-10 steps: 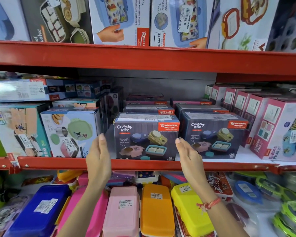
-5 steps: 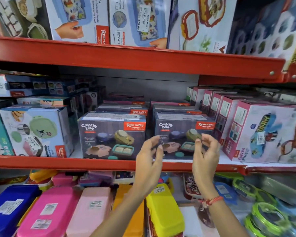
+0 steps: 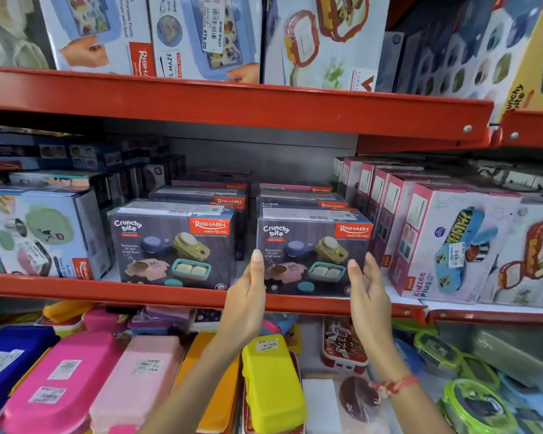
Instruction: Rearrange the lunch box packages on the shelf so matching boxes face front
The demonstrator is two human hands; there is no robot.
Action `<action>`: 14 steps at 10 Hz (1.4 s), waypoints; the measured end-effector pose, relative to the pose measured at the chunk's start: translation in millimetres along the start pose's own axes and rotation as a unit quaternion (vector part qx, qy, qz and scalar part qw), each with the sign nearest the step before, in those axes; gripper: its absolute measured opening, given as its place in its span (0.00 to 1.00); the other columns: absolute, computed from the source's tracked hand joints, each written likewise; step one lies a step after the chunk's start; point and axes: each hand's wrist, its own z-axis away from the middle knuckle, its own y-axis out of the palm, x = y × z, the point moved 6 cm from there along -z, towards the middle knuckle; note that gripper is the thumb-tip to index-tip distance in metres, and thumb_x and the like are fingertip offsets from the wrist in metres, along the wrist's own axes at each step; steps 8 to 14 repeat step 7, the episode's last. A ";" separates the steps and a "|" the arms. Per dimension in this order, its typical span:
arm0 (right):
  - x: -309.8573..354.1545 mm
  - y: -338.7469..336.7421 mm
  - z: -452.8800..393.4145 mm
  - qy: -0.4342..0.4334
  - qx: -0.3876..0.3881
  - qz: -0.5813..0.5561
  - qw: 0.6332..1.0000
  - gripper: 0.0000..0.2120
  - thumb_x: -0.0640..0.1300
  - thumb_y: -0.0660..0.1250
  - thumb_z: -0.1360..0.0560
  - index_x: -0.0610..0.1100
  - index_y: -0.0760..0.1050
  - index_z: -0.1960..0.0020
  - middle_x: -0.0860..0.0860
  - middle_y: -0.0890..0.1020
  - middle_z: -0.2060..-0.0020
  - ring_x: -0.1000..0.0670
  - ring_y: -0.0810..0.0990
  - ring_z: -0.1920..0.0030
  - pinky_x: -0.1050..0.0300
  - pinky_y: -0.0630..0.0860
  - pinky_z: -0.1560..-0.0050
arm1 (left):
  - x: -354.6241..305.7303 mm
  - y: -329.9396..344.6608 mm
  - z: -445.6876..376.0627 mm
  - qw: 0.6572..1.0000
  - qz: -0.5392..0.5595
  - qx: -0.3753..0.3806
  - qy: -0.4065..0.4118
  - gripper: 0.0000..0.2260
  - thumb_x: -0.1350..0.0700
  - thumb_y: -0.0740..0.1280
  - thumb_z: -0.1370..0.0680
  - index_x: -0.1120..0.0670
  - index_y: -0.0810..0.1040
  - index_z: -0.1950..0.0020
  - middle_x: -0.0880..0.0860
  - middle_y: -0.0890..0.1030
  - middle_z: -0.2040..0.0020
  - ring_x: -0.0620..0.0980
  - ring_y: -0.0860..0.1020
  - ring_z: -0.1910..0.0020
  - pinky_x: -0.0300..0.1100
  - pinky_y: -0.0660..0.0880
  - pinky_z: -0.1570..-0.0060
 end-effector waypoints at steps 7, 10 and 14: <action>31.9 -21.4 22.5 -0.076 -0.092 0.041 0.992 0.23 0.52 0.60 0.21 0.47 0.64 0.27 0.48 0.70 0.29 0.50 0.68 0.30 0.57 0.66 0.34 | -24.3 -28.0 22.2 0.993 -0.059 -0.049 0.090 0.23 0.41 0.50 0.20 0.49 0.71 0.31 0.40 0.76 0.45 0.37 0.73 0.40 0.27 0.65 0.48; 31.9 -21.4 22.5 -0.076 -0.092 0.041 0.992 0.23 0.52 0.60 0.21 0.47 0.64 0.27 0.48 0.70 0.29 0.50 0.68 0.30 0.57 0.66 0.34 | -24.3 -28.0 22.2 0.993 -0.059 -0.049 0.090 0.23 0.41 0.50 0.20 0.49 0.71 0.31 0.40 0.76 0.45 0.37 0.73 0.40 0.27 0.65 0.48; 31.9 -21.4 22.5 -0.076 -0.092 0.041 0.992 0.23 0.52 0.60 0.21 0.47 0.64 0.27 0.48 0.70 0.29 0.50 0.68 0.30 0.57 0.66 0.34 | -24.3 -28.0 22.2 0.993 -0.059 -0.049 0.090 0.23 0.41 0.50 0.20 0.49 0.71 0.31 0.40 0.76 0.45 0.37 0.73 0.40 0.27 0.65 0.48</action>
